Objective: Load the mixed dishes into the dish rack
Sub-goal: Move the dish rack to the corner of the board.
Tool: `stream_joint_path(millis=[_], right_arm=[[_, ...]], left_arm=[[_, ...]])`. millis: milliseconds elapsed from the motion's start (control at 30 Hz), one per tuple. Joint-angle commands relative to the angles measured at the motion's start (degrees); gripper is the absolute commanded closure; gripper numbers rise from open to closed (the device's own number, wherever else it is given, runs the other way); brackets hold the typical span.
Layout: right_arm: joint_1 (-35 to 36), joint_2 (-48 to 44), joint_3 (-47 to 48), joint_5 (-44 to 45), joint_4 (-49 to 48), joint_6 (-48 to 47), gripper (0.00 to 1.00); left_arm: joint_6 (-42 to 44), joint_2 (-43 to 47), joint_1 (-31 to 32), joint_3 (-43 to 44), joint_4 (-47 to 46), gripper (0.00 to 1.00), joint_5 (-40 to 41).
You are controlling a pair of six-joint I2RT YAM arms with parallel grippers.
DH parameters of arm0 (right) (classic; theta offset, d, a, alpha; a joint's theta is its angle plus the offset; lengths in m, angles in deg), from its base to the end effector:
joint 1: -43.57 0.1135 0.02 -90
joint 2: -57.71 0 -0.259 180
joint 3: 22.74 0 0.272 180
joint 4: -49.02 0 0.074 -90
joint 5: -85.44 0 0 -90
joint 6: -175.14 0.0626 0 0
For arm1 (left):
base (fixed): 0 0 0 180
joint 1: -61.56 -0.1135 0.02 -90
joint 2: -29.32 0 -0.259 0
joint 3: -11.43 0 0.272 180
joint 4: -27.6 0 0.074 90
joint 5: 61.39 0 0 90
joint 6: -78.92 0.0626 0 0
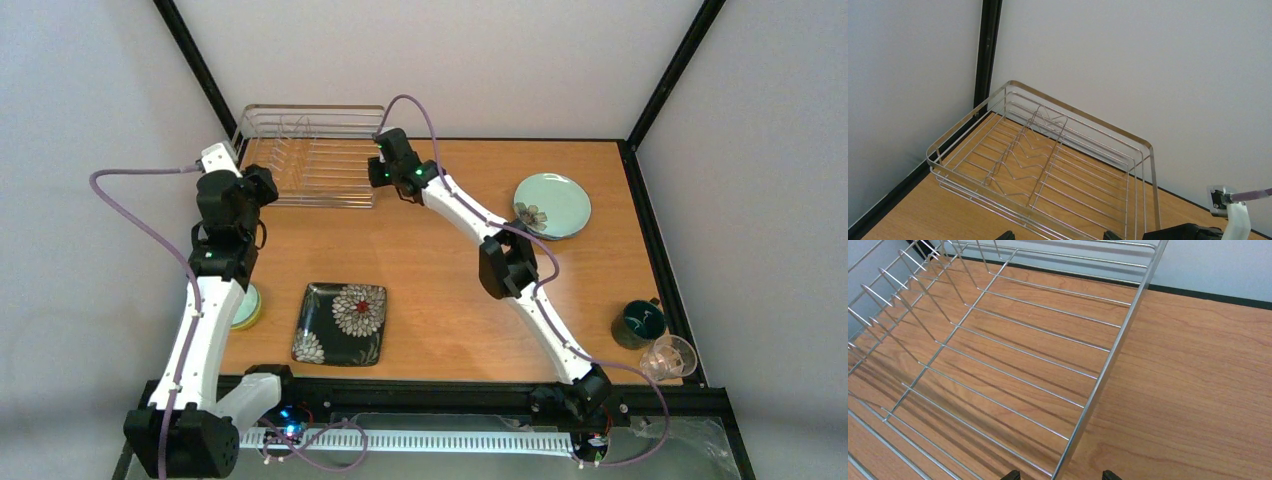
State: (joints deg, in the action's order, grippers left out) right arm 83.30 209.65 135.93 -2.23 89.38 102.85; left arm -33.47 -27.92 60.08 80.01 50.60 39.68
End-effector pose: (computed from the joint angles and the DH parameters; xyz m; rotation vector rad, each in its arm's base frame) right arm 0.4880 0.4022 0.1916 -0.3977 2.1700 0.5287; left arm 0.2788 0.0192 0.3574 -0.5016 1.6989 -0.0928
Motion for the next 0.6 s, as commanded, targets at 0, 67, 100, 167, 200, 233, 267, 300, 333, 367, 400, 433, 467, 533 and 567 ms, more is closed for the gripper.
stream_joint_path(millis=[0, 67, 100, 167, 200, 233, 267, 300, 333, 367, 400, 433, 467, 533, 567], right_arm=[[0.7, 2.11, 2.4, 1.48, -0.23, -0.42, 0.1], [0.78, 2.26, 2.46, 1.97, -0.43, -0.5, 0.15], [0.79, 2.23, 2.43, 2.15, -0.53, -0.59, 0.18], [0.79, 2.22, 2.47, 2.48, -0.71, -1.04, 0.25], [0.77, 2.22, 2.44, 2.77, -0.71, -1.06, 0.28], [0.75, 2.22, 2.48, 3.1, -0.65, -1.12, 0.32], [0.67, 2.22, 2.47, 3.34, -0.56, -1.17, 0.35], [0.7, 2.25, 2.44, 3.41, -0.39, -1.11, 0.38], [0.7, 2.3, 2.45, 3.47, -0.19, -1.16, 0.41], [0.68, 2.39, 2.43, 3.47, 0.03, -1.09, 0.43], [0.61, 2.44, 2.43, 3.43, 0.25, -1.04, 0.45], [0.56, 2.48, 2.41, 3.39, 0.43, -0.93, 0.48], [0.61, 2.48, 2.36, 3.45, 0.62, -0.77, 0.5], [0.62, 2.49, 2.34, 3.68, 1.05, -0.75, 0.55], [0.62, 2.49, 2.39, 3.92, 1.23, -0.76, 0.59]], left_arm=[[-0.7, 1.7, 0.22, -0.79, -1.12, 0.0, 0.21], [-0.7, 2.0, 0.24, -1.09, -1.1, 0.0, 0.28], [-0.6, 2.09, 0.22, -1.32, -1.17, 0.0, 0.29], [-0.48, 2.29, 0.23, -1.51, -1.13, 0.0, 0.57], [-0.45, 2.3, 0.17, -1.6, -1.08, 0.0, 0.61], [-0.45, 2.38, 0.22, -1.75, -1.07, 0.0, 0.62], [-0.42, 2.37, 0.24, -1.77, -1.12, 0.0, 0.55], [-0.51, 2.37, 0.21, -1.76, -1.12, 0.0, 0.49], [-0.54, 2.38, 0.24, -1.84, -1.12, 0.0, 0.3], [-0.67, 2.39, 0.24, -1.83, -1.28, 0.0, 0.14], [-0.72, 2.31, 0.2, -1.93, -1.29, 0.0, 0.02], [-0.88, 2.26, 0.2, -2.0, -1.3, 0.0, -0.06], [-0.94, 2.28, 0.21, -1.97, -1.3, 0.0, -0.13], [-1.14, 2.34, 0.24, -2.15, -1.3, 0.0, -0.4], [-1.27, 2.45, 0.2, -2.26, -1.3, 0.0, -0.45]])
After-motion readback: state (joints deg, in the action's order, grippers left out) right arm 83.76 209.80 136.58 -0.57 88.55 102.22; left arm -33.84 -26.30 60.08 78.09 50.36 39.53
